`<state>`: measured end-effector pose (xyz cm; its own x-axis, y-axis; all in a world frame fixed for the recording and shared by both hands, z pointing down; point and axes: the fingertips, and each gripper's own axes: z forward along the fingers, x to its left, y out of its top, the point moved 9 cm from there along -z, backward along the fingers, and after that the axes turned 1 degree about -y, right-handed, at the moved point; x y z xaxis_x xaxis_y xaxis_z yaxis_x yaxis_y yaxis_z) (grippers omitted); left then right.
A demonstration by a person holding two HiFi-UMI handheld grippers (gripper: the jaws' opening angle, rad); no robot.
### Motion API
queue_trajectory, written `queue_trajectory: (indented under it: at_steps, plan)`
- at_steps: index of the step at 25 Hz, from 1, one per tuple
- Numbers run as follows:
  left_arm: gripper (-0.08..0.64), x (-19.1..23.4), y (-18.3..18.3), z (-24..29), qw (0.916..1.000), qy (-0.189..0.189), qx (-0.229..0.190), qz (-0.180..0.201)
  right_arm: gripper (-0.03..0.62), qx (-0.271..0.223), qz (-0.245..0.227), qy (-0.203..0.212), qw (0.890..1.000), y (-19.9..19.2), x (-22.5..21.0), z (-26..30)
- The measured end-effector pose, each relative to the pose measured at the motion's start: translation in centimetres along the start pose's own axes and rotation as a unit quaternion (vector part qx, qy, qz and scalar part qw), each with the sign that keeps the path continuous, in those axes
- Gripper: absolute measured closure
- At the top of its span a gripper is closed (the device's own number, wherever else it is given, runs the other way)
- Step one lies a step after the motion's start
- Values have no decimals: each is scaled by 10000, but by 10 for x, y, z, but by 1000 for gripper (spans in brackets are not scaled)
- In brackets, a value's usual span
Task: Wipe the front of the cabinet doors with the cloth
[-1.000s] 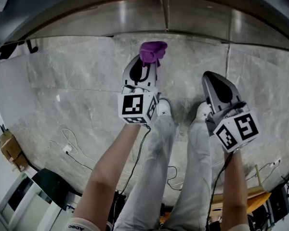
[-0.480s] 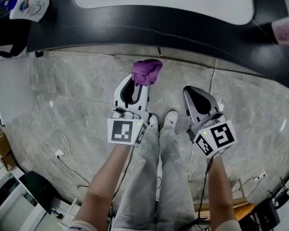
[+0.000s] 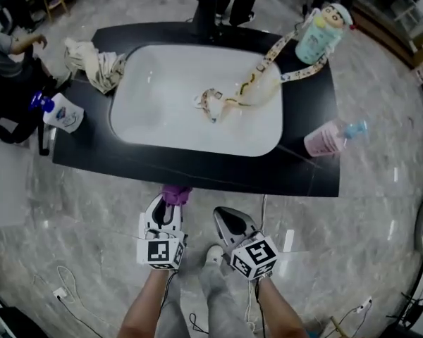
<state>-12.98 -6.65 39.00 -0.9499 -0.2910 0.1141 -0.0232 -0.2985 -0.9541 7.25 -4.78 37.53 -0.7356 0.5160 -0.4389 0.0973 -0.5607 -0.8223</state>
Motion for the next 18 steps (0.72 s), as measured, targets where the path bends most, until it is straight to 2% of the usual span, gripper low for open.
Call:
queue_trajectory:
  at_steps: [6, 10, 13, 18]
  plan:
    - [460, 13, 4, 8, 9992, -324, -92, 200, 565, -34, -106, -161, 9998, 9, 7, 21]
    - [461, 29, 3, 10, 9968, -717, -122, 340, 565, -9, -143, -499, 9986, 8, 16, 25]
    - [462, 57, 6, 7, 9952, -911, -21, 343, 565, -10, 31, -805, 9967, 2, 30, 33]
    - [462, 121, 16, -9, 9944, -956, 133, 419, 565, 140, 88, -1030, 9945, 1, 64, 57]
